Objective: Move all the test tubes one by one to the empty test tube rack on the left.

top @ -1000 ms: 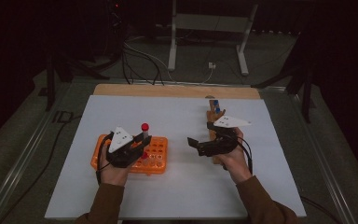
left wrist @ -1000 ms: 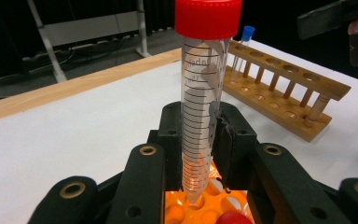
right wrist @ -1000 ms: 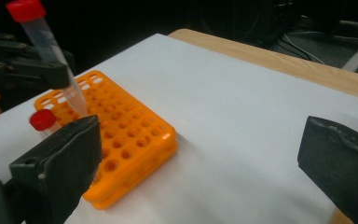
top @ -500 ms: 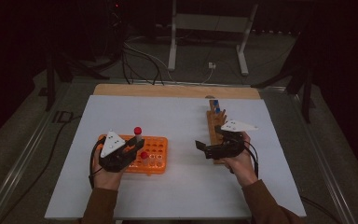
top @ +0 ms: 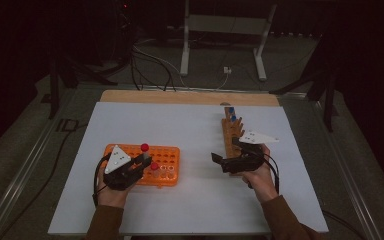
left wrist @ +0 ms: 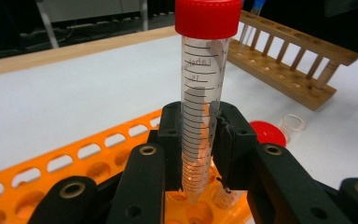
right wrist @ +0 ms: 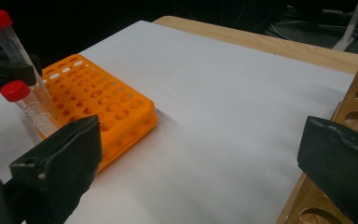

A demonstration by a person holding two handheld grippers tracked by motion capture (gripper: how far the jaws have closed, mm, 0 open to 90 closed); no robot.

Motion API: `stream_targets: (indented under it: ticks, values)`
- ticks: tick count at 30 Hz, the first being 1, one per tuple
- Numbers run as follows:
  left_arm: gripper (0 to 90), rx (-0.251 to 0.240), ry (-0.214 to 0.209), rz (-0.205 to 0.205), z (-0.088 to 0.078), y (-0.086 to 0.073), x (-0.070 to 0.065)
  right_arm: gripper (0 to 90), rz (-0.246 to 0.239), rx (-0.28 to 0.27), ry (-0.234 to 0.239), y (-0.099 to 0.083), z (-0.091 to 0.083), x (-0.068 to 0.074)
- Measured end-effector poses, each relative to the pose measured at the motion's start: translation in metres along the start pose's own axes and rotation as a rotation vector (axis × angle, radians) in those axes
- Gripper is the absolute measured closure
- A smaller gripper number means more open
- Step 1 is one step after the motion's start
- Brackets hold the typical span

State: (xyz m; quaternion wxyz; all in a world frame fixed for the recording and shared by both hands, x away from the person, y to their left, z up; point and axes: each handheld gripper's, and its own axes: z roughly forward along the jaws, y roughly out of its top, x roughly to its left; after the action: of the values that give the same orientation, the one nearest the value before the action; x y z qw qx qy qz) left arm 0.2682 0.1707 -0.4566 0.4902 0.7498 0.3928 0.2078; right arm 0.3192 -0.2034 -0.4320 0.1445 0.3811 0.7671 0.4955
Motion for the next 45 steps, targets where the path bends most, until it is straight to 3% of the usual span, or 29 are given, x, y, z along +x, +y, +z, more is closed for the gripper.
stream_targets:
  ticks: [8,18,29,45]
  values:
    - [74.3,0.046,-0.002,0.008,-0.001,-0.011,-0.001,0.4,0.001,-0.005,0.013,-0.001,-0.001,0.0]
    - [74.2,0.13,-0.004,0.069,0.004,-0.019,-0.005,0.4,0.007,-0.007,0.024,-0.003,-0.001,0.0]
    - [74.9,0.214,-0.005,0.091,0.011,-0.025,-0.006,0.5,0.004,-0.004,0.031,-0.004,0.001,0.001]
    - [73.5,0.219,-0.007,0.09,0.011,-0.026,-0.005,0.5,-0.001,0.003,0.038,-0.005,0.003,0.002]
